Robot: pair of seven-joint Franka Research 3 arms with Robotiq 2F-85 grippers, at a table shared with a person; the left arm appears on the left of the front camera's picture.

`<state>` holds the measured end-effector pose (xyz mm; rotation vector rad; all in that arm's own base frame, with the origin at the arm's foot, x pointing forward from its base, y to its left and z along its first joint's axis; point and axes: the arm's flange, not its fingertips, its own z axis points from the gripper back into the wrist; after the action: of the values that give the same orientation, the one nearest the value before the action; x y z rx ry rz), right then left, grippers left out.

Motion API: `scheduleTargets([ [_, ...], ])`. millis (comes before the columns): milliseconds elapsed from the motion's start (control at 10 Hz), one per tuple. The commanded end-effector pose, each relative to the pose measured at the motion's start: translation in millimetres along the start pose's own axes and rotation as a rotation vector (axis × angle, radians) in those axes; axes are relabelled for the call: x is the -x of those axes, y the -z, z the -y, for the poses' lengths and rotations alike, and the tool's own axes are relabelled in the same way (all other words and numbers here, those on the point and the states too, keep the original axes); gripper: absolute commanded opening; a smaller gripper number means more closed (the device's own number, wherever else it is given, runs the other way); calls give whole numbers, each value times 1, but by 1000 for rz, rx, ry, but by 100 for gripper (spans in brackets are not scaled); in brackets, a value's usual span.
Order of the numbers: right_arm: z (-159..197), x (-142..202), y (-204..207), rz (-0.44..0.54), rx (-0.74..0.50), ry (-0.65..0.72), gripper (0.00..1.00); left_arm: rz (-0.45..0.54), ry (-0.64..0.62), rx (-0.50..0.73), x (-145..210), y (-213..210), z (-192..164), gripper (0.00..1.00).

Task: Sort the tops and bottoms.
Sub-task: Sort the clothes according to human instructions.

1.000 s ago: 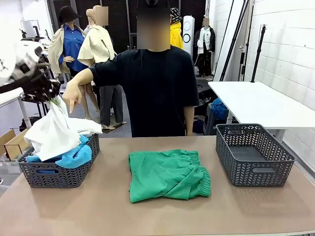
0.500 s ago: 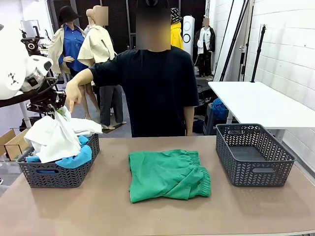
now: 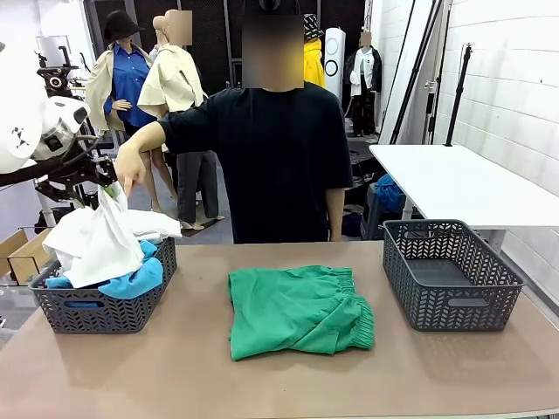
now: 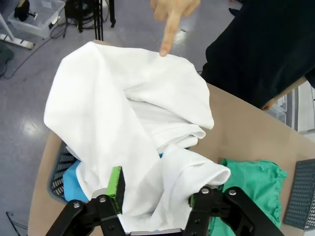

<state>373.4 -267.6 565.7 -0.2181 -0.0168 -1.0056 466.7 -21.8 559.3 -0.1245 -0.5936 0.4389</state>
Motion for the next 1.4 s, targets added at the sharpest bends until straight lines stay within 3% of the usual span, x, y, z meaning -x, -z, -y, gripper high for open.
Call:
scheduleTargets([
  [0,1,1,1,-2,-4,-5,100,-60,-26,15,-27,-14,-15,100],
  [200,1,1,1,-2,-4,-5,100,-107,-26,35,-44,-32,-27,100],
  [300,1,1,1,-2,-4,-5,100,-136,-15,104,-51,-42,-28,100],
  [700,1,1,1,-2,-4,-5,100,-188,95,148,-72,-76,-10,100],
  [1000,1,1,1,-2,-4,-5,100,-46,102,47,-99,-99,-29,100],
  [1300,1,1,1,-2,-4,-5,100,0,76,-29,-113,-109,-90,100],
])
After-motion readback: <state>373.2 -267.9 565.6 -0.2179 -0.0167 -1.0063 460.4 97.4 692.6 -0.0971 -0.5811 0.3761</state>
